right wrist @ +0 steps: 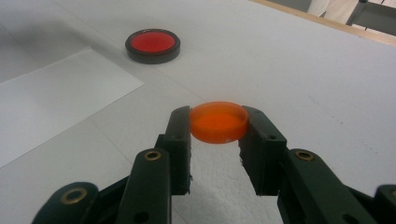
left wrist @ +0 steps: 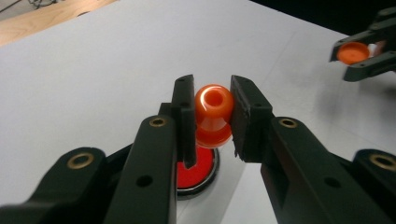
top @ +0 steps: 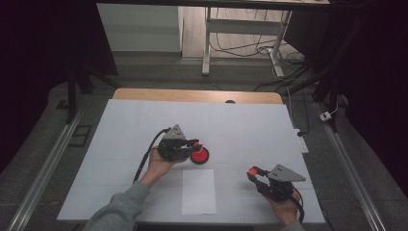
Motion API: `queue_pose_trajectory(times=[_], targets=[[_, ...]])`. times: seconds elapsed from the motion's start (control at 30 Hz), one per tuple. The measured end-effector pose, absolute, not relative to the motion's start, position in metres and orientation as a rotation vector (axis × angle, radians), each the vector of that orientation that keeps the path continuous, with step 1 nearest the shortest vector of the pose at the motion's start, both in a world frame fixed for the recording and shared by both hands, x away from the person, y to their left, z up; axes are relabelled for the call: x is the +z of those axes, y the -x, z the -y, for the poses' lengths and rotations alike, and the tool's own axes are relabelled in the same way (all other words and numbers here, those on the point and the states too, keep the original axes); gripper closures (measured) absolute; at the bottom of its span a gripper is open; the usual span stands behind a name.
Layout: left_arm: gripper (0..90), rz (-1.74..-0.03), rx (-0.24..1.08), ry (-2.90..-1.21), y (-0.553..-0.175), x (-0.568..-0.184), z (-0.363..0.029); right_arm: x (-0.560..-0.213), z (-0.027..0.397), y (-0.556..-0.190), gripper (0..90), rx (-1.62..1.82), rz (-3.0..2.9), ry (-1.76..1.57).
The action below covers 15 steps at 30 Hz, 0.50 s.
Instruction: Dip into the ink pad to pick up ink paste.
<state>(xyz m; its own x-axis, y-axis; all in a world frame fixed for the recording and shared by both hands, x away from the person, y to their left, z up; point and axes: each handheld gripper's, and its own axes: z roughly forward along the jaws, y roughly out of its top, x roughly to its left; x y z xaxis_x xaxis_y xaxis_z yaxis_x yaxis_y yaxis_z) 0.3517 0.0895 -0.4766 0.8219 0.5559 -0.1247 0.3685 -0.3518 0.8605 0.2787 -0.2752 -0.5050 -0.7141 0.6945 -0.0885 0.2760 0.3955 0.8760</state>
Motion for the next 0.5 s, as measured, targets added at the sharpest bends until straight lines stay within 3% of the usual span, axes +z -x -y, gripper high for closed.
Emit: queue_pose_trajectory(times=[0.5], targets=[[72.1,-0.621,0.210,-2.005,-0.334,-0.460,-0.094,-0.506,0.277,-0.280,64.5,1.261,-2.216,-0.832]])
